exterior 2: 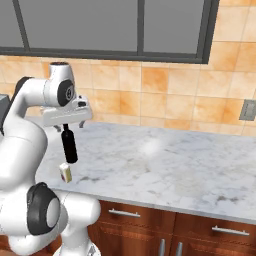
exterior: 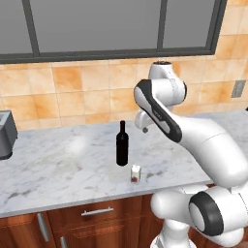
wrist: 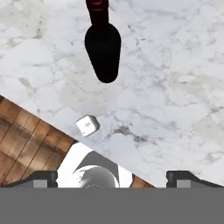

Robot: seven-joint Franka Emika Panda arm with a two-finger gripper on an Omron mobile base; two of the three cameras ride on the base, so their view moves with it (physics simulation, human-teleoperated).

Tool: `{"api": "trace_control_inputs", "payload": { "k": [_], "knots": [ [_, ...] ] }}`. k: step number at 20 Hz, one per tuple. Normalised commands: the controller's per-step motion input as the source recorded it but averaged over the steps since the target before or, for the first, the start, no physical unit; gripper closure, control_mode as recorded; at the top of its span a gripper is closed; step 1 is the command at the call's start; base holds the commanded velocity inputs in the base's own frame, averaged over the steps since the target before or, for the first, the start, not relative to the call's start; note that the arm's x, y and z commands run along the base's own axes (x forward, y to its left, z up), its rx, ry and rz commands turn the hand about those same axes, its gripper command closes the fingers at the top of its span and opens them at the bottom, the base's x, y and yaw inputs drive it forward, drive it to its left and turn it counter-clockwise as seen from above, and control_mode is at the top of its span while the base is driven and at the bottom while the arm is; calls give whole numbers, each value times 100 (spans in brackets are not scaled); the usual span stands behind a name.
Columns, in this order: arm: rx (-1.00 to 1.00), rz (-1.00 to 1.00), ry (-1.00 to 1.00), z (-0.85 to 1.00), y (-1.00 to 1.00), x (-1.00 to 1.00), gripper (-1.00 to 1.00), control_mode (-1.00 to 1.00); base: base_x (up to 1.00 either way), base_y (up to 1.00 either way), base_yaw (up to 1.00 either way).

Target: Move the drinks to the dining counter.

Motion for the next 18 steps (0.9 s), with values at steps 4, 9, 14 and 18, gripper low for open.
{"api": "trace_control_inputs", "payload": {
  "k": [4, 9, 14, 18],
  "knots": [
    [-2, 15, 8, -39, 19, 1, -100, -100, 0, 0, 0],
    [-3, 14, 2, -47, 20, 0, -100, -100, 0, 0, 0],
    [-2, 14, 0, -49, 21, 0, -100, -100, 0, 0, 0],
    [-1, 14, 1, -48, 11, 3, -100, -100, 0, 0, 0]
  ]
}}
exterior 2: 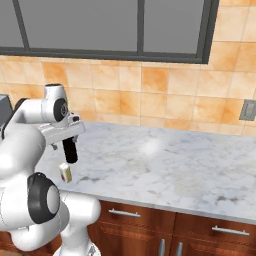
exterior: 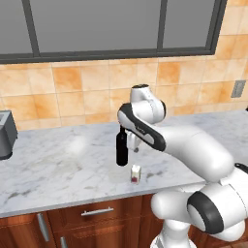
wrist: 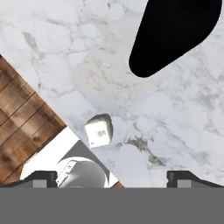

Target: Move the drinks to the dining counter.

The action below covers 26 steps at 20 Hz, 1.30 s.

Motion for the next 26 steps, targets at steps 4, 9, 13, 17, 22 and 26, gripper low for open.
{"api": "trace_control_inputs", "payload": {
  "k": [4, 9, 13, 17, 22, 26],
  "knots": [
    [0, 13, 3, -42, 3, 12, -100, -100, 0, 0, 0],
    [0, 11, 2, -37, 3, 10, -100, -100, 0, 0, 0],
    [0, 10, 1, -35, 12, 1, -100, -100, 0, 0, 0],
    [0, 9, 0, -28, 15, 0, -100, -100, 0, 0, 0],
    [0, 6, 0, -20, 5, 0, -100, -100, 0, 0, 0],
    [0, 4, 0, -11, 0, 0, -100, -100, 0, 0, 0]
  ]
}}
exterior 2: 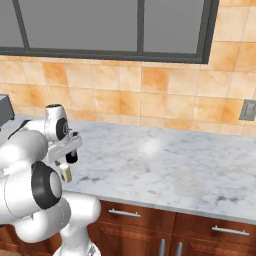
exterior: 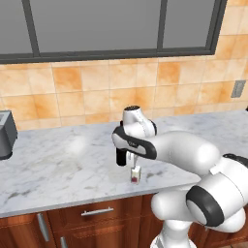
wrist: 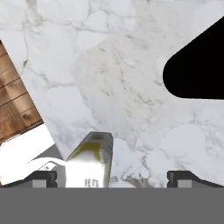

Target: Move the drinks to the dining counter.

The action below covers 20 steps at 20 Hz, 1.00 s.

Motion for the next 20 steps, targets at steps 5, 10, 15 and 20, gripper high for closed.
{"api": "trace_control_inputs", "payload": {
  "k": [5, 10, 15, 20],
  "knots": [
    [0, 4, 2, -18, 0, 0, -100, -100, 0, 0, 0],
    [0, 4, 2, -16, 0, 0, -100, -100, 0, 0, 0],
    [0, 4, 3, -18, 0, 0, -100, -100, 0, 0, 0],
    [0, 3, 2, -15, 0, -3, -100, -100, 0, 0, 0]
  ]
}}
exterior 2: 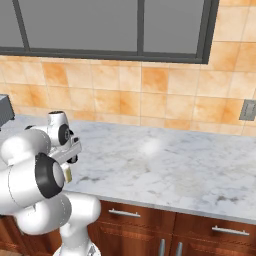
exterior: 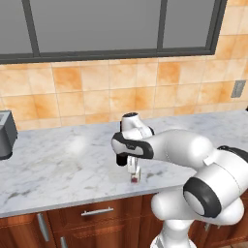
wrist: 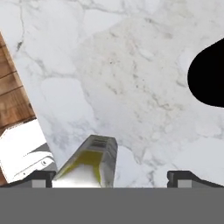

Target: Move the drinks to the dining counter.

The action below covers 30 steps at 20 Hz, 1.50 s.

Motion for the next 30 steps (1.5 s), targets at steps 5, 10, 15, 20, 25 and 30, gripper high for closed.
{"api": "trace_control_inputs", "payload": {
  "k": [5, 10, 15, 20, 25, 30],
  "knots": [
    [0, 4, 5, -26, 0, -29, -100, -100, 0, 0, 0],
    [0, 4, 4, -33, 0, -44, -100, -100, 0, 0, 0],
    [0, 3, 0, -21, 0, -22, 100, -100, 0, 0, 0],
    [0, 0, 0, -3, 0, 1, 100, -100, 0, 0, 0],
    [0, 3, 0, 0, -3, 13, 100, -100, 0, 0, 0],
    [0, 7, -6, 17, -10, -16, 100, -100, 0, 0, 0]
  ]
}}
